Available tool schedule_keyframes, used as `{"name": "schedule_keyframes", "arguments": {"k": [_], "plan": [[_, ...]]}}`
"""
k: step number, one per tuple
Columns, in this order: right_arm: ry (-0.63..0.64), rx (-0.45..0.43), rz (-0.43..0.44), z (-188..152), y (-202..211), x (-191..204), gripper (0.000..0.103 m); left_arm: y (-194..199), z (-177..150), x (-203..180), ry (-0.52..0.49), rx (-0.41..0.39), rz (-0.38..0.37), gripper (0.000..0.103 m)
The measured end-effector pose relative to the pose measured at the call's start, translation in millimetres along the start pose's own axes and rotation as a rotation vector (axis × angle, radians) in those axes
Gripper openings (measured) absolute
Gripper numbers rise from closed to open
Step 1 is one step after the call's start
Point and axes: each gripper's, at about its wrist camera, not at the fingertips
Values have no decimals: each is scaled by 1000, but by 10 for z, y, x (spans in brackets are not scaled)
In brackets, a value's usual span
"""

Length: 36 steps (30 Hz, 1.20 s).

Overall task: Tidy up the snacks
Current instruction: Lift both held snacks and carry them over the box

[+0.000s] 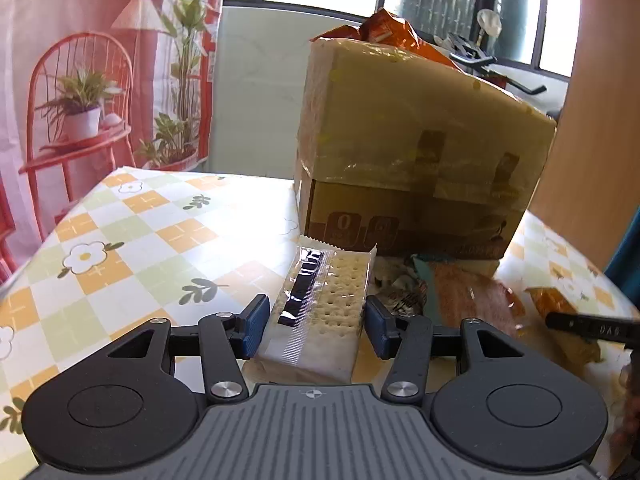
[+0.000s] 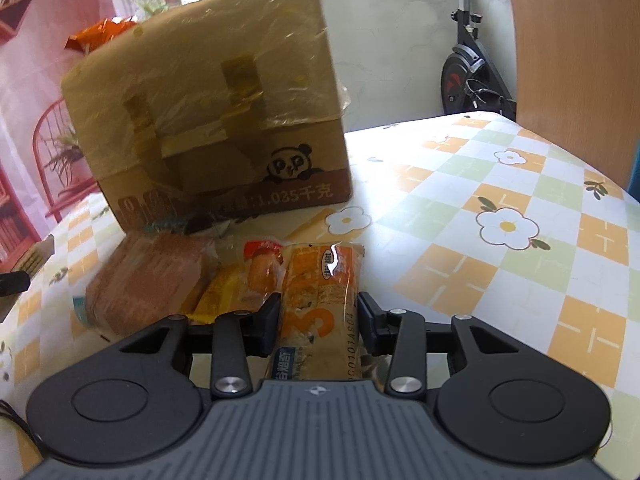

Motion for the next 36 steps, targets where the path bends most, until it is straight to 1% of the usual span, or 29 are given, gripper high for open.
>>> {"name": "schedule_keyframes", "arguments": {"k": [2, 5, 10, 12, 15, 18, 21, 23, 25, 28, 31, 34, 36], "plan": [[-11, -2, -5, 7, 13, -26, 42, -4, 13, -30, 16, -1, -18, 54], [-25, -12, -2, 27, 73, -64, 42, 12, 86, -115, -6, -20, -40, 54], [-42, -67, -2, 185, 205, -146, 42, 108, 435, -205, -33, -112, -87, 54], [-54, -100, 5, 305, 261, -171, 42, 148, 640, -274, -50, -160, -106, 54], [-31, -158, 14, 546, 345, -178, 42, 154, 964, -420, -79, -221, -132, 54], [7, -227, 27, 851, 423, -158, 42, 113, 1254, -595, -100, -266, -162, 54], [46, -294, 40, 1171, 473, -124, 42, 16, 1460, -839, -159, -299, -180, 54], [68, -326, 45, 1391, 452, -108, 42, -77, 1561, -1008, -200, -310, -178, 54], [86, -353, 49, 1596, 417, -86, 42, -185, 1642, -1161, -216, -315, -178, 54], [100, -390, 62, 1890, 330, -72, 42, -391, 1781, -1333, -220, -308, -177, 54], [139, -418, 64, 2146, 181, -17, 42, -613, 1919, -1475, -202, -273, -182, 54], [164, -411, 67, 2345, -46, 28, 42, -827, 2001, -1561, -210, -248, -158, 54], [161, -390, 70, 2447, -236, 49, 42, -949, 2023, -1648, -236, -232, -120, 54]]}}
Point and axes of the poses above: each gripper's, at about its wrist camera, not at the fingertips, and y roughly against the way its jaws point, x to its left, z to its top, and after that the axes turned 7 degrees about y, right-handed
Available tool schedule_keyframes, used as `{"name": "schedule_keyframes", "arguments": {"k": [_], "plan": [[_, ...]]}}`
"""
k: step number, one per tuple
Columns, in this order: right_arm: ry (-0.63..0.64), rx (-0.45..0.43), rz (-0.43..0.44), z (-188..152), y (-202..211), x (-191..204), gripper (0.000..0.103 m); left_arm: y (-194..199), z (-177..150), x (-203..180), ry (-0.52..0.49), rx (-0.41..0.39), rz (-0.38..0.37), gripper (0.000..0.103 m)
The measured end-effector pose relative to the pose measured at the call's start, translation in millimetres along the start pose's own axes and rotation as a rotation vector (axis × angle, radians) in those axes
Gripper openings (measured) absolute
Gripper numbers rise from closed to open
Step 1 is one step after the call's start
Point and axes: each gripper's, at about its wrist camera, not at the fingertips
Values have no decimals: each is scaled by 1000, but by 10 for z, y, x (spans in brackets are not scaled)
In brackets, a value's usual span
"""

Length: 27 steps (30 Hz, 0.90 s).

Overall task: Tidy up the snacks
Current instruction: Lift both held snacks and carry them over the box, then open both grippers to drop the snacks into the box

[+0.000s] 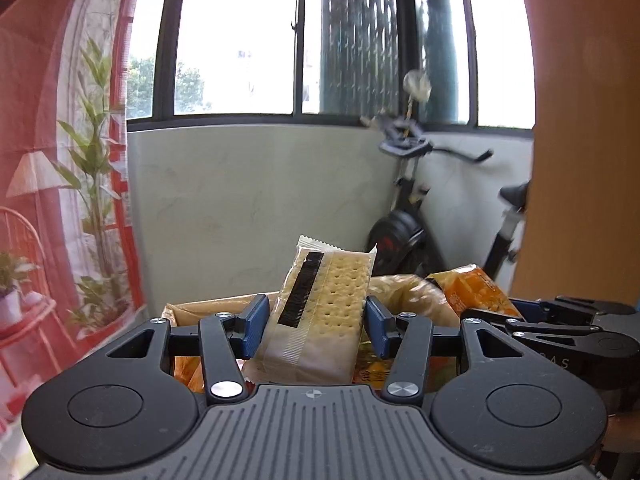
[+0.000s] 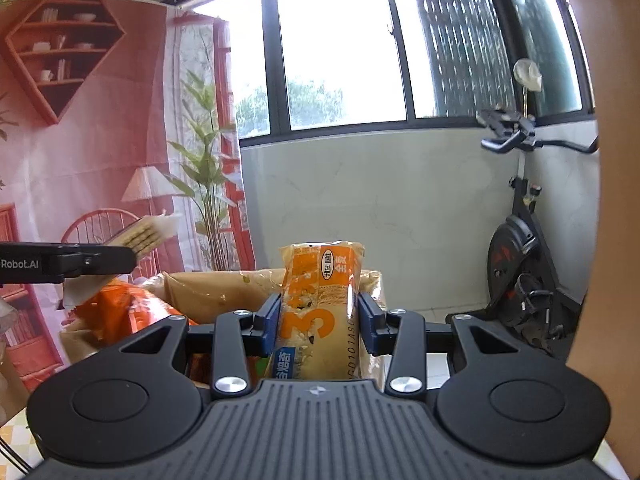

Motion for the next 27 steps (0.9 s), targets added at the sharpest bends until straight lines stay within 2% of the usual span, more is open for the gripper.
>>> {"name": "schedule_keyframes", "arguments": {"k": [5, 7, 8, 9, 10, 12, 19, 27], "plan": [[6, 35, -8, -72, -330, -6, 42, -184, 18, -20, -25, 38, -18, 55], [30, 35, -3, -101, -368, 20, 44, -204, 17, -39, -36, 38, -17, 60], [45, 38, -7, -132, -366, 45, 45, -200, 19, -40, -41, 34, -10, 67], [59, 39, -11, -143, -366, 68, 49, -186, 28, -28, -41, 29, -6, 71], [70, 38, -14, -157, -352, 87, 58, -147, 29, -8, -38, 25, -5, 72], [78, 41, -29, -167, -323, 103, 66, -80, 34, 33, -20, 26, -5, 72], [44, 37, -42, -202, -52, 106, 66, 257, 10, 167, 23, 29, -7, 73], [-13, 28, -24, -332, 383, 184, 66, 780, -132, 480, 118, 38, -9, 73]]}}
Point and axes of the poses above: each gripper's, at about its wrist camera, not at the fingertips, and y roughly against the way its jaws point, x to its left, z to its top, and after that the axes turned 7 degrees about y, right-handed
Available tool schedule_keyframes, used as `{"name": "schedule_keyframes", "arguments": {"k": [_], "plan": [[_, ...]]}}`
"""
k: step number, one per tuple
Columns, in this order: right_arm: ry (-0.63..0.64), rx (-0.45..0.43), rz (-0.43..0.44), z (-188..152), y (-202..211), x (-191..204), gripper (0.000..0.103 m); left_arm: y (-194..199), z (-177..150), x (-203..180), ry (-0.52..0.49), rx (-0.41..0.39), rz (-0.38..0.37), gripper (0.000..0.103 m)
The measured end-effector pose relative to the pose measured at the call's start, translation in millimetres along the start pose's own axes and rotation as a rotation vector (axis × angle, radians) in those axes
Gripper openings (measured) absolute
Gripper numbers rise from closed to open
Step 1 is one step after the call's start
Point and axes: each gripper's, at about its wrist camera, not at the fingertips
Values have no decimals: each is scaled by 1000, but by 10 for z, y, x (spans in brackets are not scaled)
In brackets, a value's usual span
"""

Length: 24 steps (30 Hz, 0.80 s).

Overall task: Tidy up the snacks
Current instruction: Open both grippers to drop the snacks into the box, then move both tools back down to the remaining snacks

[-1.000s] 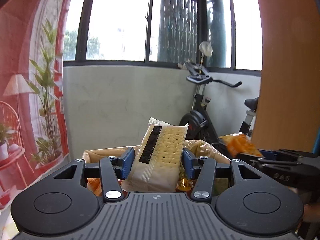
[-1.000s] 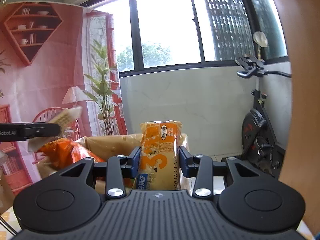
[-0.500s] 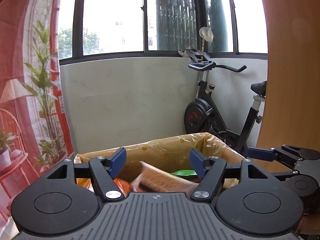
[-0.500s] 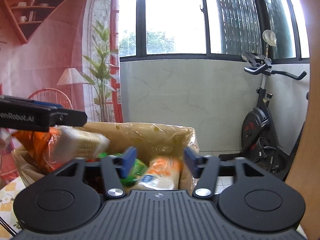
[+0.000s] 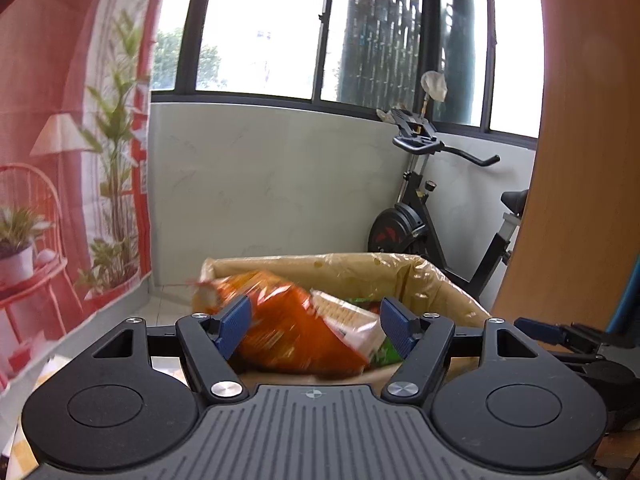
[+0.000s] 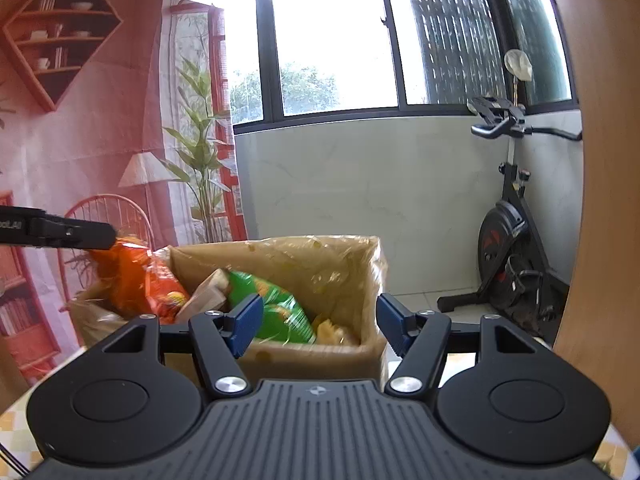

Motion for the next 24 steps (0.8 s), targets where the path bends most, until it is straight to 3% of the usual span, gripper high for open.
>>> {"name": "schedule_keyframes", "arguments": {"k": [8, 14, 24], "plan": [[-54, 37, 23, -380, 278, 125, 66, 373, -382, 296, 18, 36, 33, 73], [-76, 118, 27, -795, 337, 226, 66, 392, -784, 463, 52, 117, 37, 73], [-76, 245, -17, -1405, 382, 264, 66, 159, -1465, 229, 57, 269, -50, 79]]}}
Point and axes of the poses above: each gripper's, at about its wrist camera, not at the fingertips, and y roughly against the way its jaws point, x to its left, z to its top, and after that the axes turned 7 degrees about y, right-handed
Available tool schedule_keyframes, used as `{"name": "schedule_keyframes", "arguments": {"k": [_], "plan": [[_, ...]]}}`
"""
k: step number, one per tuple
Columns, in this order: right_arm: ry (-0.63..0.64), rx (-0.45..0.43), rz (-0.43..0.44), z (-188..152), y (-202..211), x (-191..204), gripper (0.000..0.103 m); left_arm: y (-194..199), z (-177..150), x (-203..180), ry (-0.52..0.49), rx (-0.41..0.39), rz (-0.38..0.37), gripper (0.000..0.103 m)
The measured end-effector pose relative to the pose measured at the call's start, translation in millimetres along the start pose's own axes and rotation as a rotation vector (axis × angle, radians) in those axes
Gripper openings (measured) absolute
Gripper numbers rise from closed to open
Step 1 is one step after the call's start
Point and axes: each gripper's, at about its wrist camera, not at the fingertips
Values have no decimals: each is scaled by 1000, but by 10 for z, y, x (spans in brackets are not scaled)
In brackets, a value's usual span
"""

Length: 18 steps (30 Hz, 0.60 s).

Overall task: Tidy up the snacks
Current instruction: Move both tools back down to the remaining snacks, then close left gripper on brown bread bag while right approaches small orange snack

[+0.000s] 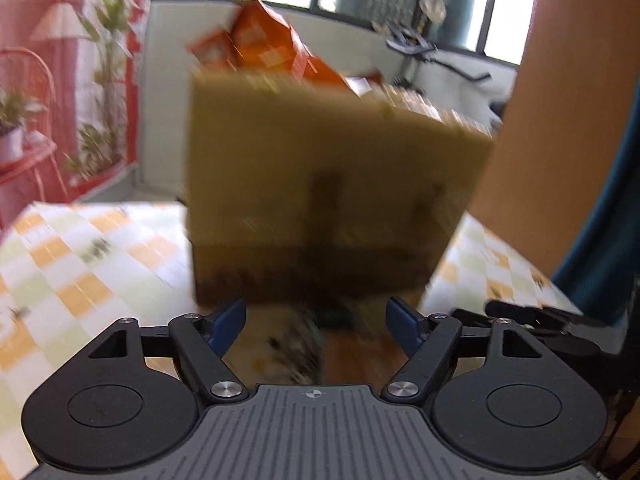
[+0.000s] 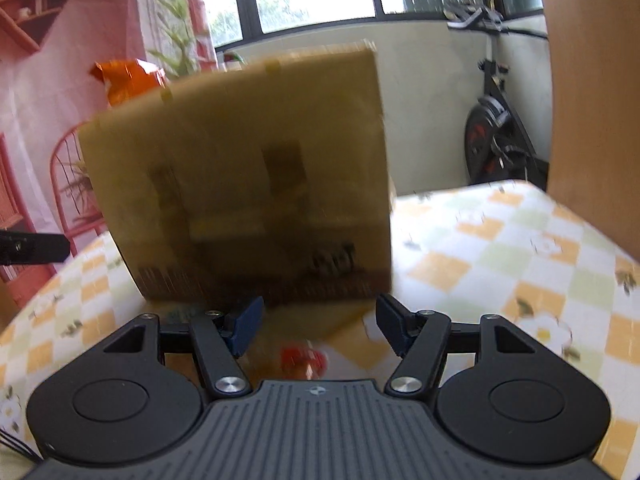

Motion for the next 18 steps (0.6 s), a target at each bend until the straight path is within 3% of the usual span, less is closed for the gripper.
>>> {"name": "schedule_keyframes", "arguments": {"k": [9, 18], "plan": [[21, 36, -31, -306, 5, -44, 66, -291, -263, -213, -30, 86, -14, 86], [-15, 41, -25, -364, -17, -95, 65, -500, -417, -358, -69, 134, 18, 86]]}}
Point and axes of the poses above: each gripper's, at about its wrist camera, not at the fingertips, and y roughly against the way its jaws point, x to its left, z to its top, and after that the axes turned 7 degrees about y, right-handed
